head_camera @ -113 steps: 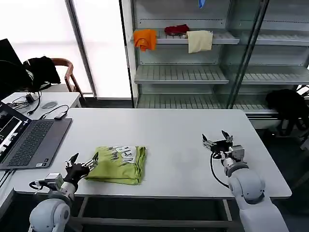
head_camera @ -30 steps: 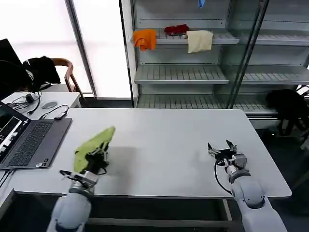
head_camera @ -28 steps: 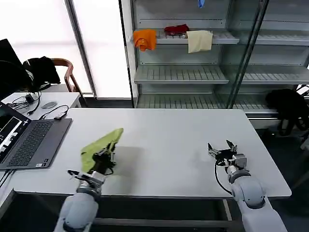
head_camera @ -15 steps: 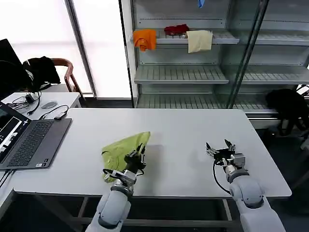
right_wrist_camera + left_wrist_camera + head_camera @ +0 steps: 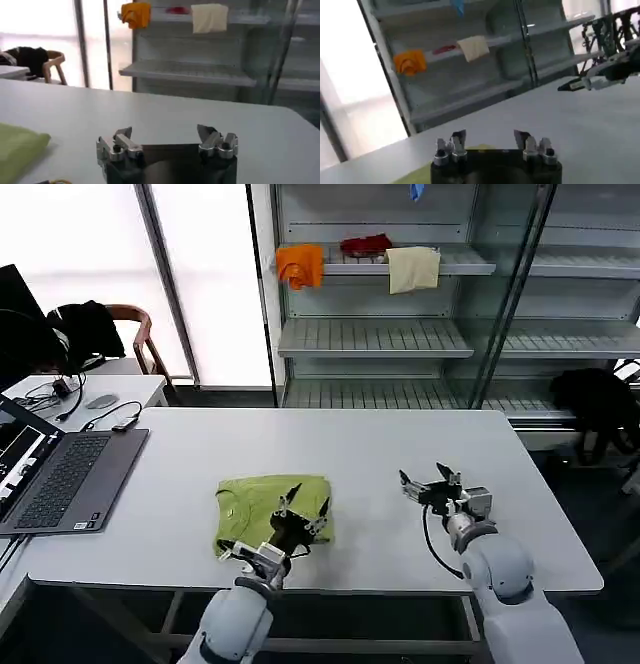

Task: Fold and organize the clothes.

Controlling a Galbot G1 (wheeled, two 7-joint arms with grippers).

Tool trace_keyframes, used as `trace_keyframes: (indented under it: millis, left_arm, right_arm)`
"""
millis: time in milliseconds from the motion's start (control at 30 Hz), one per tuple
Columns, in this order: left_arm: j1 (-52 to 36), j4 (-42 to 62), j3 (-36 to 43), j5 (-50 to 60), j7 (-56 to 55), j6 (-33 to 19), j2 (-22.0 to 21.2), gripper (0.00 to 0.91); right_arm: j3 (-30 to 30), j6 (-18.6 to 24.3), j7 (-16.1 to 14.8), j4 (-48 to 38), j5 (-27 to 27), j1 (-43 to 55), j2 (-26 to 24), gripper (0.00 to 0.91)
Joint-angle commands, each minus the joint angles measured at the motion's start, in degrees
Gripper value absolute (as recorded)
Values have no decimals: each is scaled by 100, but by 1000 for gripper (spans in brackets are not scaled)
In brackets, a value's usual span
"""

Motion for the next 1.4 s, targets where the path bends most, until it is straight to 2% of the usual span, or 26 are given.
trace_keyframes:
  millis: [33,167,433,467,500,533,567,600,633,667,700,800,1133,1400]
  left_arm:
    - [392,-1162,-1162,-1168,19,7,488,907]
    - [542,-1161,-1645,-1281,13,-21,517,907]
    - [858,-1112,-2022,-1304,8,-99,382,907]
    - [872,-1090,-2026,-1294,4,-99,371,907]
    - [882,-1077,-2028,-1282,-5,-99,358,907]
    - [888,-1066,-2030,-1274,-15,-90,350,907]
    - [887,-1057,-2033,-1269,-25,-86,343,907]
    - [886,-1037,-2041,-1269,-33,-87,333,907]
    - [885,-1026,-2042,-1267,-44,-81,327,907]
    - [881,-1019,-2043,-1269,-53,-77,326,907]
    - [878,-1004,-2044,-1269,-60,-77,320,907]
    - [873,-987,-2047,-1264,-78,-77,309,907]
    - [925,-958,-2045,-1144,-91,-102,277,907]
    - [959,-976,-2070,-1039,-87,-101,259,907]
  right_arm:
    - [-1064,-203,-128,-96,969,436,392,907]
    - [-1466,-211,98,-222,1325,400,542,907]
    - [-1833,-207,111,-501,1490,271,670,897]
    - [-1835,-207,120,-516,1489,265,687,786]
    - [-1842,-206,138,-549,1485,259,709,725]
    - [-1847,-203,143,-567,1485,257,712,725]
    - [-1849,-202,149,-571,1492,255,712,534]
    - [-1840,-202,156,-577,1492,243,711,464]
    - [-1830,-202,162,-577,1490,240,712,252]
    - [-1819,-202,177,-578,1489,231,710,171]
    - [-1813,-201,198,-589,1486,226,706,171]
    - [-1778,-199,235,-599,1484,206,712,10]
    - [-1597,-196,320,-305,1499,19,671,0]
    - [-1335,-207,407,208,1680,-460,349,0]
